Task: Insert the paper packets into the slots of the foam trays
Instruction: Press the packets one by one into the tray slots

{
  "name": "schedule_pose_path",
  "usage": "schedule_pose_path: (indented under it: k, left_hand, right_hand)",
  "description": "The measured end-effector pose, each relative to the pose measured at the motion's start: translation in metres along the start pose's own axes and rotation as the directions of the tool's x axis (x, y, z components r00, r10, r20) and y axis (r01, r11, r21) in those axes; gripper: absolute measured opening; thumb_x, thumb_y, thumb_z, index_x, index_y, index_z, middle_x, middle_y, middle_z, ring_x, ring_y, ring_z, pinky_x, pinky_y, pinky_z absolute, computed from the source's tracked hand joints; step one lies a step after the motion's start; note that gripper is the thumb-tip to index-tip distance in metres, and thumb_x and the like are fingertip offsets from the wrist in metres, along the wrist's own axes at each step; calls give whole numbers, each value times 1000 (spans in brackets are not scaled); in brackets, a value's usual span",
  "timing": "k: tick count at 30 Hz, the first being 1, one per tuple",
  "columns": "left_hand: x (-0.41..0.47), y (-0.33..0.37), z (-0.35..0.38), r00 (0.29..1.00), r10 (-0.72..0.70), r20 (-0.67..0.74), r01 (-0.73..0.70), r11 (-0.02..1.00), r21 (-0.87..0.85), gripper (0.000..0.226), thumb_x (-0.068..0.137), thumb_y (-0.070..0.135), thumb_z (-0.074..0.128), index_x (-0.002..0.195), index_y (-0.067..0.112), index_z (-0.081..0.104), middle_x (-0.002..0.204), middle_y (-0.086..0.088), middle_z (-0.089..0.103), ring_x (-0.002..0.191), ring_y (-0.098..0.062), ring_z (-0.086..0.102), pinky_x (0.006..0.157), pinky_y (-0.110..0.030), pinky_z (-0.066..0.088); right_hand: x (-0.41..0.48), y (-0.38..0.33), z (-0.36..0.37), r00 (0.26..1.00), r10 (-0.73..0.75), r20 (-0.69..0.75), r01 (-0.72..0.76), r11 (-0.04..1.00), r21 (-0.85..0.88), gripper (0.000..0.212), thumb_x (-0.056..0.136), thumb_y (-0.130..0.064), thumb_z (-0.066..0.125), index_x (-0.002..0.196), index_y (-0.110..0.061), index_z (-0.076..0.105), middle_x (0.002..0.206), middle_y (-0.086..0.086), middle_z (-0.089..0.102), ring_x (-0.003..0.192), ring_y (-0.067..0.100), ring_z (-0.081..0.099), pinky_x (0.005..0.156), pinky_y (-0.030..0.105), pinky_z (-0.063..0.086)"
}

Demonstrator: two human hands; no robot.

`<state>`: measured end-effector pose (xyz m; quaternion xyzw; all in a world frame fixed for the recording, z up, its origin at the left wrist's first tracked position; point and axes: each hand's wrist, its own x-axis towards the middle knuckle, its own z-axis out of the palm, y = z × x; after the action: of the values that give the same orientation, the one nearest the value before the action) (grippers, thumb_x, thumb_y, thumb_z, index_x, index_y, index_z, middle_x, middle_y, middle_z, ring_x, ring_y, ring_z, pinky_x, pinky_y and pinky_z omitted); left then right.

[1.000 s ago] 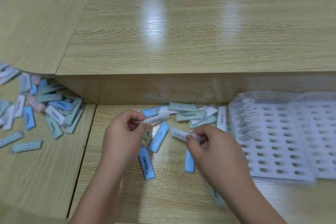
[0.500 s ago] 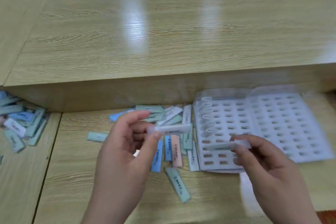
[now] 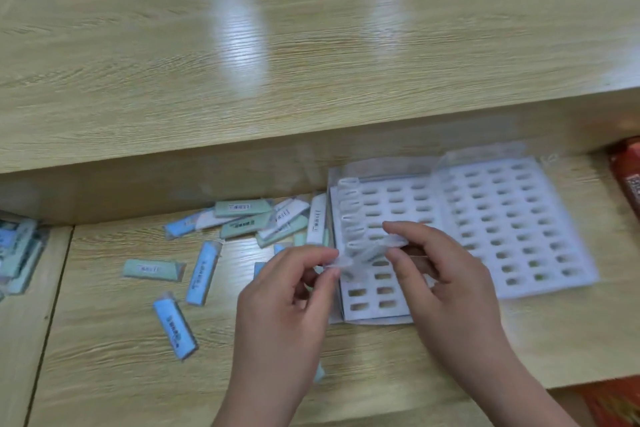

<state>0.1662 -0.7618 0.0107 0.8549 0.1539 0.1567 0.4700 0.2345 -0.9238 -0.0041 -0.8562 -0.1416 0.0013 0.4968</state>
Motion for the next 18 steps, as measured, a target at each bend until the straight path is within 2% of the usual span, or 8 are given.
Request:
schedule_pose_path:
  k: [5,8,11,13,16,18]
  left_hand:
    - [2,-8,3,996,93,-11,-92,991,100,15,87,25,70,100,31,71,88,31,57,78,5,57,70,-3,39]
    - [3,-10,6,994,110,-5,-109,991,79,20,86,18,69,102,29,72,90,30,58,80,4,57,71,-4,40]
    - [2,-11,9,1000,30,9,-30,999,-16,23,85,22,70,99,39,70,80,20,60,73,-8,58,63,-11,43]
    - [-1,-13,13,999,-48,7,48,997,-67,23,85,29,69,100,46,66,72,10,56,68,-12,56,58,-18,45]
    - [-5,-13,18,995,-99,-34,93,987,-130,21,81,38,69,100,47,62,73,7,59,63,-11,57,55,-21,48]
    - [-5,-13,19,999,-22,-45,17,995,-101,16,83,36,66,96,44,62,85,14,64,67,-9,58,58,-21,49]
  right_hand:
    - [-1,6,3,992,-114,58,124,973,-193,24,94,-32,56,116,-33,67,103,-26,65,93,-3,61,79,14,48]
    - [0,6,5,978,-196,77,210,940,-269,29,95,-33,53,118,-26,69,102,-17,68,91,-2,56,82,9,42]
    - [0,5,9,975,-207,74,220,930,-295,25,93,-34,59,118,-32,63,94,-17,66,87,-2,55,72,14,49]
    - [0,6,12,980,-195,46,199,924,-327,21,89,-30,69,108,-33,59,87,-17,65,85,3,56,60,20,52]
    - [-1,9,14,964,-264,27,253,881,-399,10,86,-32,65,94,-28,62,78,-15,65,77,5,55,60,22,45]
    - [-2,11,14,963,-268,37,260,879,-401,13,88,-34,57,93,-26,66,79,-15,66,75,4,55,61,21,43]
